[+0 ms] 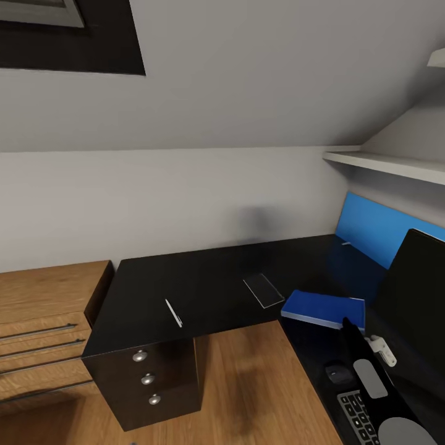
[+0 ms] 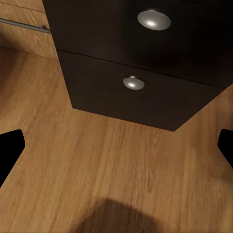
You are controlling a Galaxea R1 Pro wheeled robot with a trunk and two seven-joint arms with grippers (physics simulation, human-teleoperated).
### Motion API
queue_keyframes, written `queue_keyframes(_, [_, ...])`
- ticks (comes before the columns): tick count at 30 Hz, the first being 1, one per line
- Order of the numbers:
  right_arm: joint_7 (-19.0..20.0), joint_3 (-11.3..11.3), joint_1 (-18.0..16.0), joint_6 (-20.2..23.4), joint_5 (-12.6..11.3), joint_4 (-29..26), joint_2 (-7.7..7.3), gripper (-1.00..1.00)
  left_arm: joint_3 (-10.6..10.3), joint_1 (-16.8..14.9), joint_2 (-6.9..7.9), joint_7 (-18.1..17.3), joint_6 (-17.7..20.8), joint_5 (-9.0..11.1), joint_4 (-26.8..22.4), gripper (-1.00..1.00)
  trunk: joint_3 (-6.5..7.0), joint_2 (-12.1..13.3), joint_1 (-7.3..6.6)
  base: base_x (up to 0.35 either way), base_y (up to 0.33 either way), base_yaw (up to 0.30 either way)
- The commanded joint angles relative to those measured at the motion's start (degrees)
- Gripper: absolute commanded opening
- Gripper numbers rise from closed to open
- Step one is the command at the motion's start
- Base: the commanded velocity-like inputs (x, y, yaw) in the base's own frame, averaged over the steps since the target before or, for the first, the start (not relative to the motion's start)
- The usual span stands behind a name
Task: In the bedroom, organize the workspace by keeping the computer under the desk, ensuring the monitor is on the desk, placing the keyboard on the desk next to the monitor, placing the mouse on the desk next to the keyboard, moving the folder from the swivel chair onto the desk next to the mouse, stacking the notebook on top of the folder with the pen on top of the notebook, and positioning the swivel chair next to the desk.
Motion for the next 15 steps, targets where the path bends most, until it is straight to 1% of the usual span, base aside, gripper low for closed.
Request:
queue_keyframes(1, [0.1,0.0,0.0,-0.2,-0.6,0.0,-0.01,-1.00,-0.5,0.0,-0.01,0.2,-0.2,0.3,0.0,1.00,-0.07,0.0,0.00,0.000,0.000,0.000])
queue_keyframes(4, [0.1,0.0,0.0,-0.2,-0.6,0.0,-0.01,-1.00,-0.5,0.0,-0.01,0.2,-0.2,0.3,0.0,1.00,-0.07,0.0,0.00,0.000,0.000,0.000])
queue_keyframes(10, [0.1,0.0,0.0,-0.2,-0.6,0.0,-0.05,-1.00,-0.5,0.0,-0.01,0.2,-0.2,0.3,0.0,1.00,-1.14,-2.5,1.32,0.000,0.000,0.000])
queue_keyframes(15, [0.1,0.0,0.0,-0.2,-0.6,0.0,-0.09,-1.00,-0.5,0.0,-0.01,0.1,-0.2,0.3,0.0,1.00,-1.14,-2.5,1.32,0.000,0.000,0.000])
